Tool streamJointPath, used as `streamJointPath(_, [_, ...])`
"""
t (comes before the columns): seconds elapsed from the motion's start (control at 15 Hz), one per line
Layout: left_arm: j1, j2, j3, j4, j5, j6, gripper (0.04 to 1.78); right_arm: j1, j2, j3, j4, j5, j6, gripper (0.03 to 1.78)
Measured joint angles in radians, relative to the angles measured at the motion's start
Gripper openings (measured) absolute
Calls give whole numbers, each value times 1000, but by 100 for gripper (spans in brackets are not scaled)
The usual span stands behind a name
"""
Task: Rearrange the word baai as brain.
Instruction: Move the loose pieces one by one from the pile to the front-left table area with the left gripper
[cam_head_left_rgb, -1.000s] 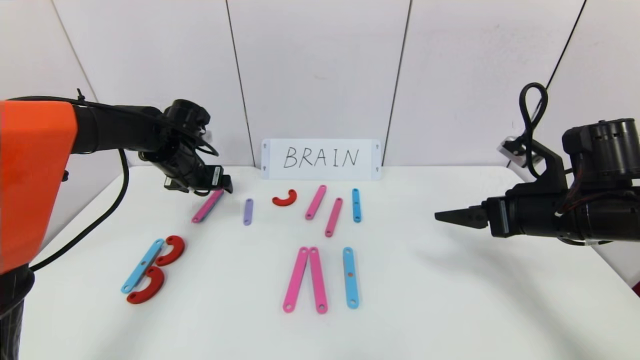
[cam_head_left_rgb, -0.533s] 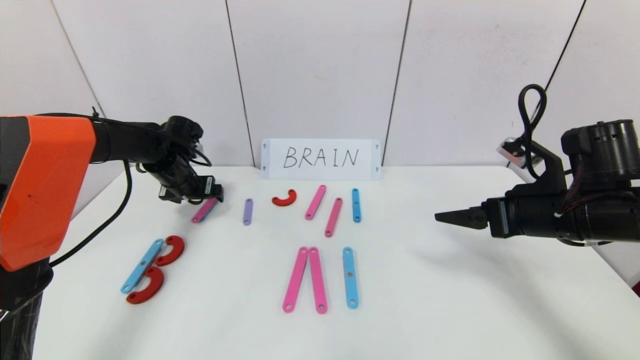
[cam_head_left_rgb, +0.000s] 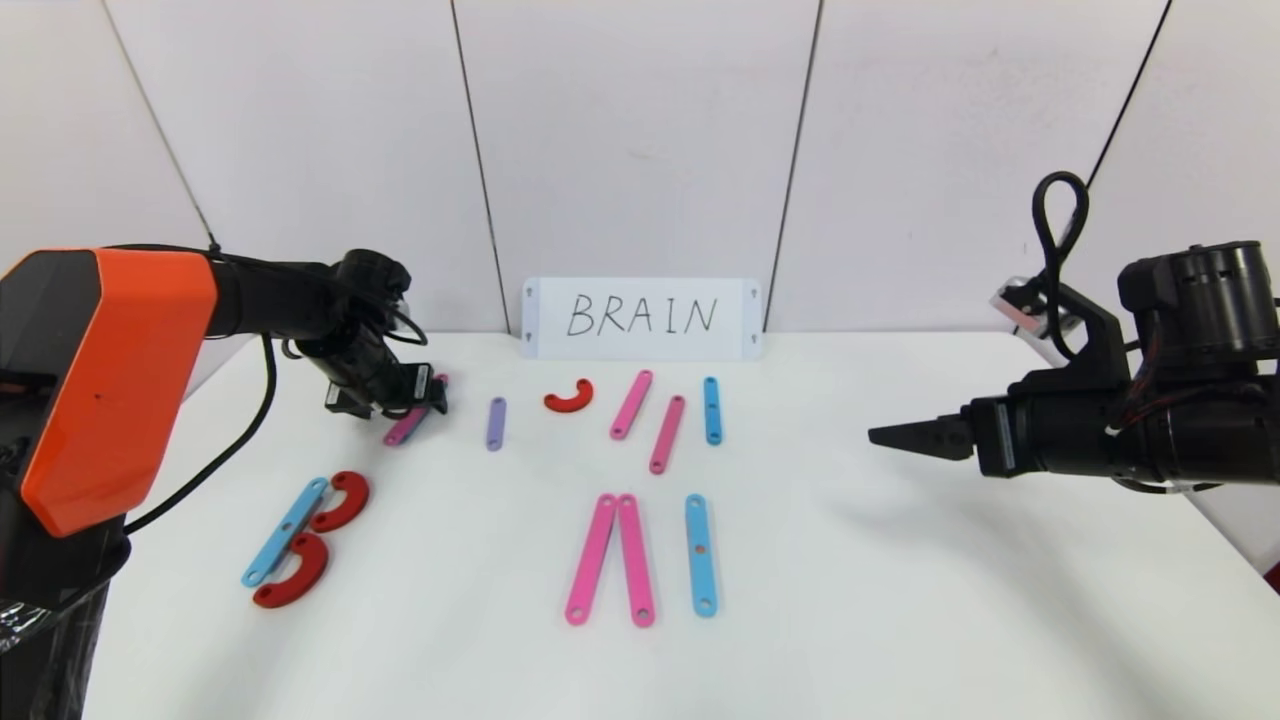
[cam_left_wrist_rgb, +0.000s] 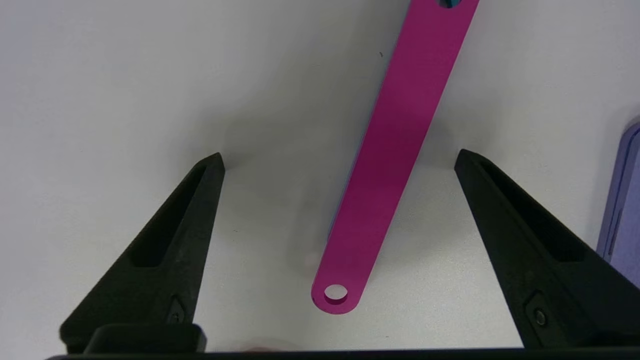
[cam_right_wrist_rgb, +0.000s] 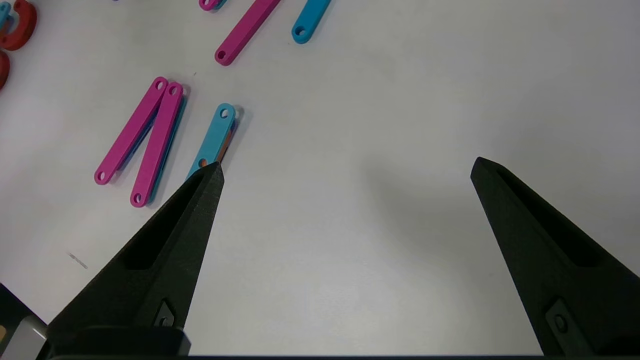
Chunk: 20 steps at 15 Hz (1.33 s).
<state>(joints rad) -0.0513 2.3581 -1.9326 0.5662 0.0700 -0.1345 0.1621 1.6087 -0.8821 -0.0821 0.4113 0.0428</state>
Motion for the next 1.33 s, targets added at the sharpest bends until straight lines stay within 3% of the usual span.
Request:
streamJointPath(0.13, [-1,2,-3,0,-2,0,129,0,2,0,0,0,0,173])
streamJointPath(0.4, [-2,6,-13,2,-14,1,56,0,5,0,0,0,-2,173])
streamJointPath(0.53, [-3,7,-13,2,-16,0,34,0,5,1,0,-1,-2,173])
streamJointPath(1.07, [-24,-103,64,20,-19,-27,30,3,6,8,0,-1,-3,173])
streamJointPath(1.33, [-72,-261,206,19,-19,-55,30,11,7,13,1,-1,-2,173])
